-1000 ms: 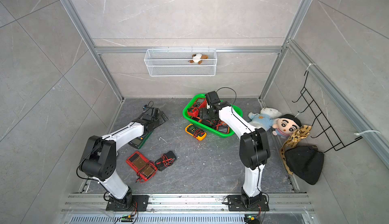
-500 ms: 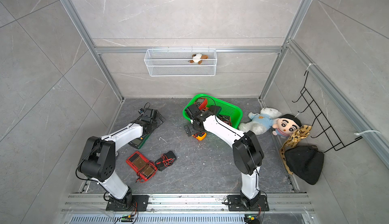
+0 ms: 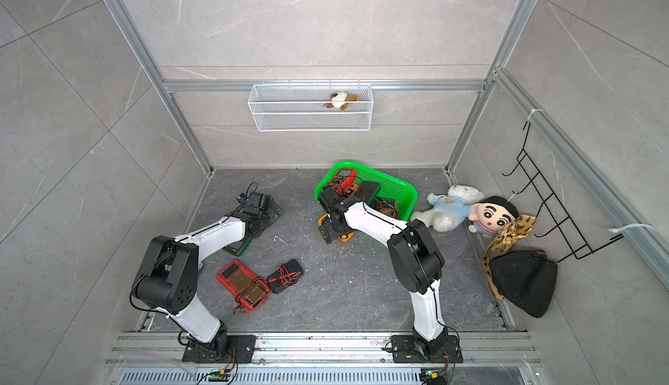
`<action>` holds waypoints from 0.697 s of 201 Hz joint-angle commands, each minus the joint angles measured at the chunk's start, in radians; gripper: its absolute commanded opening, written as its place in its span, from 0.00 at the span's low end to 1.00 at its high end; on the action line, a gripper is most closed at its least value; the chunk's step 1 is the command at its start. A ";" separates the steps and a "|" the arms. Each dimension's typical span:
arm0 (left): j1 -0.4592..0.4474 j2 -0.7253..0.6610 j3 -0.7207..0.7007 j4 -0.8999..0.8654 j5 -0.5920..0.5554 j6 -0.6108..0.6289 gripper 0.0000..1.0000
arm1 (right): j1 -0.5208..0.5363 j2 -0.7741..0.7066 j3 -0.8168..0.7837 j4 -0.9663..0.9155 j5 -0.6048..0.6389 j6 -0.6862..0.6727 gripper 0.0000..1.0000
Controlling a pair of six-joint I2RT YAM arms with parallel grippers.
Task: Put the multimeter into the basket
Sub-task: Pick up the multimeter from the center of the board.
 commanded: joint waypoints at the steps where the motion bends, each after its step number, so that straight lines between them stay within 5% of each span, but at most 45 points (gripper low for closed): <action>1: 0.006 -0.052 -0.013 0.016 -0.034 -0.015 0.98 | -0.006 0.043 0.016 0.028 -0.003 -0.023 1.00; 79: 0.005 -0.060 -0.026 0.028 -0.057 -0.035 0.98 | 0.073 0.056 0.068 -0.001 -0.181 -0.023 0.90; 140: 0.005 -0.044 0.010 -0.002 -0.064 -0.004 0.98 | 0.099 0.078 0.206 -0.108 -0.009 0.053 0.95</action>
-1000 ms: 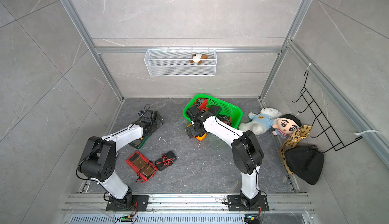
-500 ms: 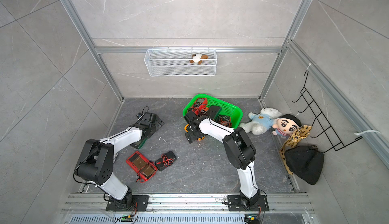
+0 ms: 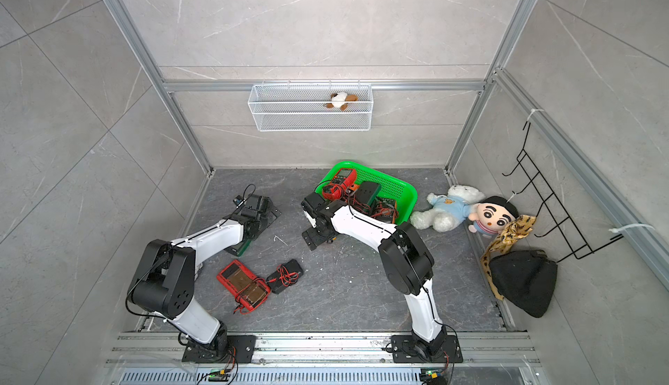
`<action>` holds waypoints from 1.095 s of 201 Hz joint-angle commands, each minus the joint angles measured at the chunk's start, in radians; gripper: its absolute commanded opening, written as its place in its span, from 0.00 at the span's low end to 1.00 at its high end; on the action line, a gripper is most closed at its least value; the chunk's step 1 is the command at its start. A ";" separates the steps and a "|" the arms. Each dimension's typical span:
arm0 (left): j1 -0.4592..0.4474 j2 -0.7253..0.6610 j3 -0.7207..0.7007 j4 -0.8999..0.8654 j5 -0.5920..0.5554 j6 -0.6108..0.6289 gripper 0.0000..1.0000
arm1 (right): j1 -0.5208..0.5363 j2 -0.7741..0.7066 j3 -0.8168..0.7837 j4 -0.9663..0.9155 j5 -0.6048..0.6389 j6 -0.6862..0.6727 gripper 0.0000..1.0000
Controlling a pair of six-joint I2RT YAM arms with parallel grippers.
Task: Put the multimeter into the basket
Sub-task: Pick up the multimeter from the center of the board.
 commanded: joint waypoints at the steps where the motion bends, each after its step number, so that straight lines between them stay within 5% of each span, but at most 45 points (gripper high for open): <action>1: 0.005 -0.017 0.039 -0.006 -0.022 0.019 0.98 | -0.008 0.037 0.088 -0.081 0.112 0.059 0.96; 56: 0.005 -0.015 0.037 -0.001 -0.020 0.016 0.98 | -0.014 0.098 0.196 -0.119 0.201 0.148 1.00; 220: 0.005 -0.013 0.041 -0.017 -0.046 0.027 0.98 | -0.066 0.329 0.338 -0.048 0.055 0.151 0.96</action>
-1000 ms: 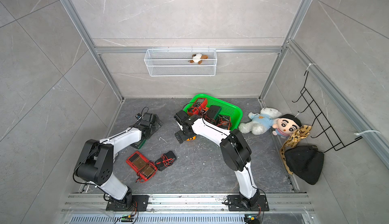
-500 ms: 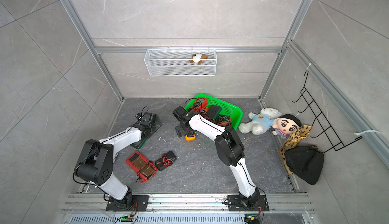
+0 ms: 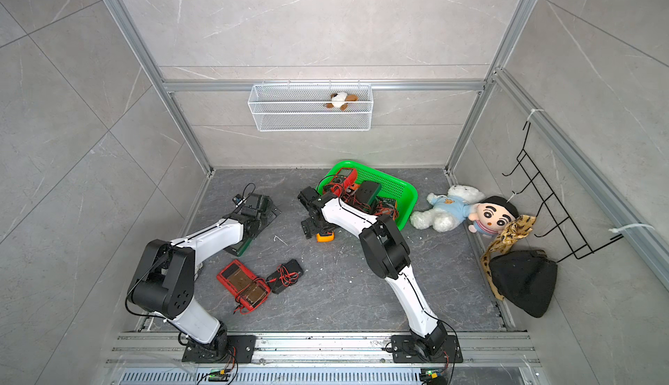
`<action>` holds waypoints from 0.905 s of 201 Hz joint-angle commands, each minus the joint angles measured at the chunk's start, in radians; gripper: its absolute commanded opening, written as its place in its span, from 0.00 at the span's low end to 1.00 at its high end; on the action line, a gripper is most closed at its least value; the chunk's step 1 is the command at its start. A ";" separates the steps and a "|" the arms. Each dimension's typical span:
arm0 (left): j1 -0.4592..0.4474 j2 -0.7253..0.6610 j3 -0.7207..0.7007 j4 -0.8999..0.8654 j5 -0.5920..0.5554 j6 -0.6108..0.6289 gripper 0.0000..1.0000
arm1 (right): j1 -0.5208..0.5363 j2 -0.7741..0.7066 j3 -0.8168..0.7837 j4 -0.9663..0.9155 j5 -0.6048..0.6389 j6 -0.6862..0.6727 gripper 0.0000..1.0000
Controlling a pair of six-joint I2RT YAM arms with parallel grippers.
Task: Put the multimeter into the basket
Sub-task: Pick up the multimeter from the center of the board.
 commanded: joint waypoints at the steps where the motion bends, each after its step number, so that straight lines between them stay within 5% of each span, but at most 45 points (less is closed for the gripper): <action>1: 0.005 -0.013 0.032 -0.012 -0.025 0.017 0.98 | -0.012 0.037 0.053 0.012 -0.026 -0.005 0.95; 37: 0.005 -0.014 0.029 -0.014 -0.029 0.019 0.98 | -0.010 0.086 0.123 -0.018 -0.036 -0.004 0.77; 115: 0.005 -0.040 0.024 -0.038 -0.095 0.025 0.98 | 0.048 0.087 0.283 -0.140 0.017 -0.017 0.09; 182: 0.005 -0.128 -0.001 -0.044 -0.239 0.027 0.98 | 0.073 -0.058 0.346 -0.218 0.117 0.021 0.00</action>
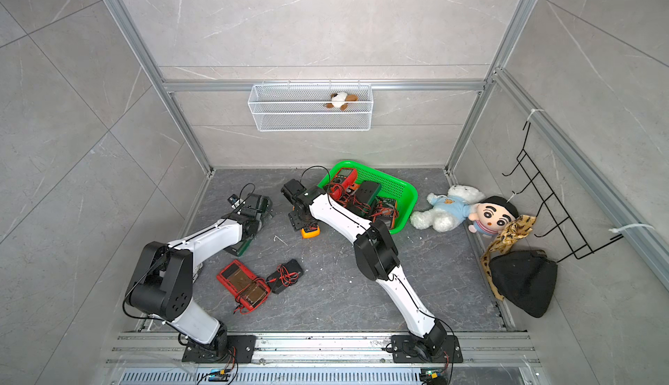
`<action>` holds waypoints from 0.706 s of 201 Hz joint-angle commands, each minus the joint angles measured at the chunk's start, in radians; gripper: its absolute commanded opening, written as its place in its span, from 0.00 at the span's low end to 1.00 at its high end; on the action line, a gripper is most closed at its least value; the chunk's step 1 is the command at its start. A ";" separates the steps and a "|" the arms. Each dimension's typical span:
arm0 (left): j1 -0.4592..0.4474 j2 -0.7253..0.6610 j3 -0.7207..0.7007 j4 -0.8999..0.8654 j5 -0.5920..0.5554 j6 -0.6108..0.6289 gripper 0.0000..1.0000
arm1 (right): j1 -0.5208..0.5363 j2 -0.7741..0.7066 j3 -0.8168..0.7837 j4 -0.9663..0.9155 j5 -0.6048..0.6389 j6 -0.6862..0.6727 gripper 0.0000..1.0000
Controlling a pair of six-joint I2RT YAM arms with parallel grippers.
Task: Put the multimeter into the basket
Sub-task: Pick up the multimeter from the center of the board, then place the multimeter in the basket.
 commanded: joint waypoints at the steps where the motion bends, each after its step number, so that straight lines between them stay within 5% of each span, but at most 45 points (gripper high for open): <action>1: 0.005 -0.087 -0.001 0.007 -0.103 0.018 0.98 | -0.006 -0.130 0.021 -0.056 0.084 0.029 0.00; 71: 0.005 -0.137 0.003 0.021 -0.159 0.059 0.98 | -0.057 -0.404 -0.170 -0.025 0.303 0.164 0.00; 142: 0.005 -0.088 0.029 0.047 -0.064 0.088 0.98 | -0.314 -0.614 -0.486 0.048 0.298 0.303 0.00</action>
